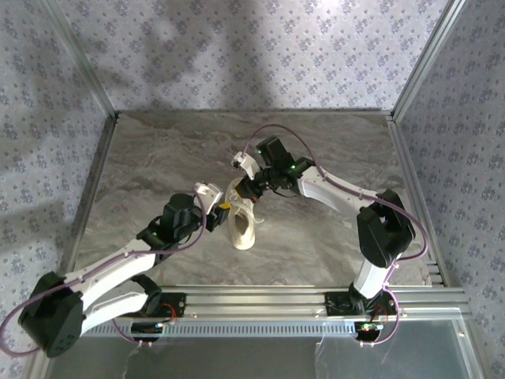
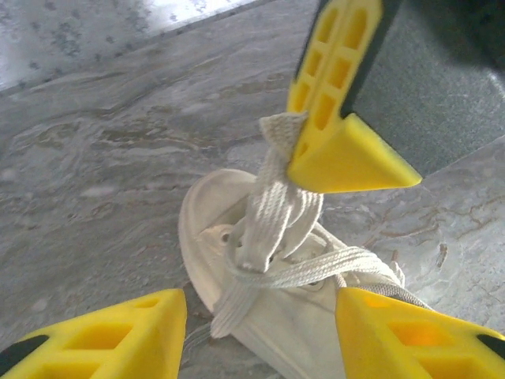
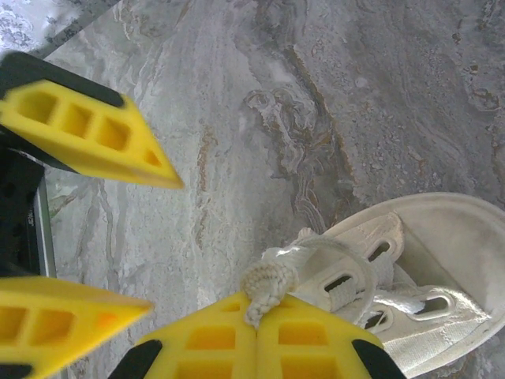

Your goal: Tie the shoes

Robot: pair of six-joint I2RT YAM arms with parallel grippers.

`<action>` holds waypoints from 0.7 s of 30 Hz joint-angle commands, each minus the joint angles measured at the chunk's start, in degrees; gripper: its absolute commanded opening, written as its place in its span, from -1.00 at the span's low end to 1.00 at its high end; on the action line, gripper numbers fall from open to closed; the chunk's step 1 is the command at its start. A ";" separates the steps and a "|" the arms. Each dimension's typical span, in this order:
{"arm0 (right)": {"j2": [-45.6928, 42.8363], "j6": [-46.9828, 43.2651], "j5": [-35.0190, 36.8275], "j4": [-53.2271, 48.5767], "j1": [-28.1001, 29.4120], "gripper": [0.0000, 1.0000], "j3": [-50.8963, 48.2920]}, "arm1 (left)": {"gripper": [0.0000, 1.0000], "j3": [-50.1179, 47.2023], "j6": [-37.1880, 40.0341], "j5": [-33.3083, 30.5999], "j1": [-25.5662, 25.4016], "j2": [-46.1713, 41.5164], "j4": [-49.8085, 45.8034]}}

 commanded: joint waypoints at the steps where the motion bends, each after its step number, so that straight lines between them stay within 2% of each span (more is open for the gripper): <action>1: -0.93 1.36 1.12 -2.29 0.51 -1.00 1.80 | 0.06 2.82 3.60 4.21 0.35 3.94 6.86; 15: 0.01 3.01 0.12 -3.09 0.64 -0.99 2.29 | 0.01 5.11 2.97 3.44 2.21 15.84 17.02; 17: 0.14 3.13 -0.50 -3.01 0.75 -0.96 2.15 | -0.20 5.67 3.04 4.65 2.62 16.89 16.94; 20: -0.16 3.04 -0.78 -2.42 1.20 -0.78 1.75 | -0.80 6.03 2.18 5.62 3.37 17.56 16.84; 21: -0.32 3.15 -1.02 -2.29 1.23 -0.70 1.67 | -0.90 5.95 1.75 5.69 3.56 17.44 16.80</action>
